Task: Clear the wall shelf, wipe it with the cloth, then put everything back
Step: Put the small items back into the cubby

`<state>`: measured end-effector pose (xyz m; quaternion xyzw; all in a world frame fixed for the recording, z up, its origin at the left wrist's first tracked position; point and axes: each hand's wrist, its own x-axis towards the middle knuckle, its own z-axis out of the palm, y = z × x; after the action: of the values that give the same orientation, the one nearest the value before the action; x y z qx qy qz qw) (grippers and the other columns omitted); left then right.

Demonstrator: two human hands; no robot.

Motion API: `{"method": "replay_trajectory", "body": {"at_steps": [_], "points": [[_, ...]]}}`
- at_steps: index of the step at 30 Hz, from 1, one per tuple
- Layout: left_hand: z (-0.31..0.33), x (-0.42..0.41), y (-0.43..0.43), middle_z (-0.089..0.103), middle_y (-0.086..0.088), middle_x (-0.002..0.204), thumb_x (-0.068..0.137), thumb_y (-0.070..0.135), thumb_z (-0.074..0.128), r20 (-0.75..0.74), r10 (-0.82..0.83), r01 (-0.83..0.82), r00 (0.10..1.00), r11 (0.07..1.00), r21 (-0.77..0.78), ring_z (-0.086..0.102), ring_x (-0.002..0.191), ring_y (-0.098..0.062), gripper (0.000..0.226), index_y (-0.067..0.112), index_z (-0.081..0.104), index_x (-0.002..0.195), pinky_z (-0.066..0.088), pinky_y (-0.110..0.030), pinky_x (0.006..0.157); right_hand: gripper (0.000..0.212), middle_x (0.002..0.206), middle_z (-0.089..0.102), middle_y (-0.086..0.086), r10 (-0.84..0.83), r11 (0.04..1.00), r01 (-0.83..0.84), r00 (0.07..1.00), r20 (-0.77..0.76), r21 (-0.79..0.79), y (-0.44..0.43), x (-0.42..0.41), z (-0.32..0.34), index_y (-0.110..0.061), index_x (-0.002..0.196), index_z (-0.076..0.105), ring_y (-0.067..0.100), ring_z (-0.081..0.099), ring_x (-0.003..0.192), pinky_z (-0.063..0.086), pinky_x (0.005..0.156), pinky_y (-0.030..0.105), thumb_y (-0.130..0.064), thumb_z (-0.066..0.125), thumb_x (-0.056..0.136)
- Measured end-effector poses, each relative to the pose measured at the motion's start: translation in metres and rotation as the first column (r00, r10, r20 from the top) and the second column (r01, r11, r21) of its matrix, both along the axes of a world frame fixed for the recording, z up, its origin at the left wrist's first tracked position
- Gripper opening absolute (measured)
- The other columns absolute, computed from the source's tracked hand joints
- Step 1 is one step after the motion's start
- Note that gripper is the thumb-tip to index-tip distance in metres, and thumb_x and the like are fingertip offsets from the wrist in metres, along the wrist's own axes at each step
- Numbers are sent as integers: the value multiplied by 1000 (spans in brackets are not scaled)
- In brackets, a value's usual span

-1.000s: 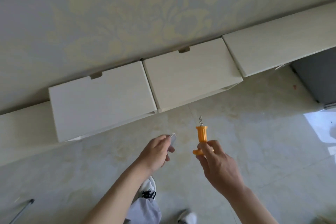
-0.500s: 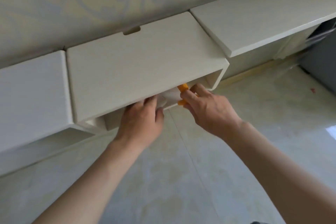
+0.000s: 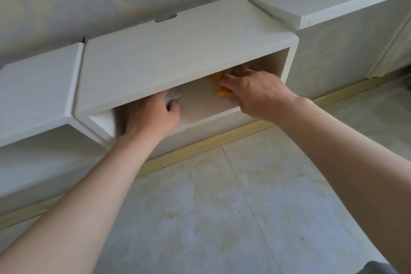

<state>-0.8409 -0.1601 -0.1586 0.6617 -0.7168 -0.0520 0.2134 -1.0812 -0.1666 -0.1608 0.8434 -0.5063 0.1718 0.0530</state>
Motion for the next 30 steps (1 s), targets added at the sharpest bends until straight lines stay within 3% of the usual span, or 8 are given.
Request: {"method": "replay_trajectory", "body": {"at_steps": [5,7,10,14,20,25,30], "points": [[-4,5,-7,66,10,130,97,24,48,-87,12,-11,996,1000,15,61,112,-22,36,29,66,127,38,-22,86,43,112,61,7,21,1000,-21,1000,-15,-13,-9,1,-5,-23,127,55,37,63,98,56,66,45,-44,31,98],[-6,5,-9,62,15,135,98,24,48,-97,31,-30,995,1000,8,59,108,-15,36,31,64,129,32,-17,83,29,112,60,5,11,999,-12,1000,-23,-44,-12,1,-11,-27,127,55,36,63,96,56,63,43,-32,41,102],[-7,5,-15,61,19,135,98,26,48,-107,47,-46,993,999,10,54,99,-5,35,31,65,128,30,-16,80,29,113,59,4,-23,998,23,1000,-11,-62,-13,1,-17,-30,126,55,35,62,92,54,60,40,-19,51,100],[-11,7,-19,63,19,132,97,29,49,-98,43,-44,994,999,-11,55,122,-18,34,31,67,125,32,-19,88,31,114,60,5,-36,995,35,999,-6,-89,-14,1,-21,-31,126,52,36,62,94,54,57,40,-17,53,99],[-16,9,-23,67,18,126,97,36,53,-118,-2,-4,993,999,-48,53,128,-20,29,33,69,120,37,-30,108,40,118,61,5,-64,993,63,998,-4,-101,-15,1,-24,-32,130,51,36,63,98,48,57,34,-13,54,96],[-21,13,-24,67,6,127,92,52,49,-80,21,-26,997,998,-61,55,125,-25,44,27,67,124,44,-36,103,46,129,59,3,-79,995,79,997,1,-58,-11,3,-21,-31,132,53,35,61,106,51,62,36,-9,52,92],[-19,12,-20,64,3,132,92,55,58,-136,16,-26,991,997,-72,53,128,-23,49,23,64,128,40,-27,101,52,134,54,2,-104,995,104,994,-30,-1,-8,4,-16,-32,134,51,34,58,110,52,64,37,-7,48,88]]}}
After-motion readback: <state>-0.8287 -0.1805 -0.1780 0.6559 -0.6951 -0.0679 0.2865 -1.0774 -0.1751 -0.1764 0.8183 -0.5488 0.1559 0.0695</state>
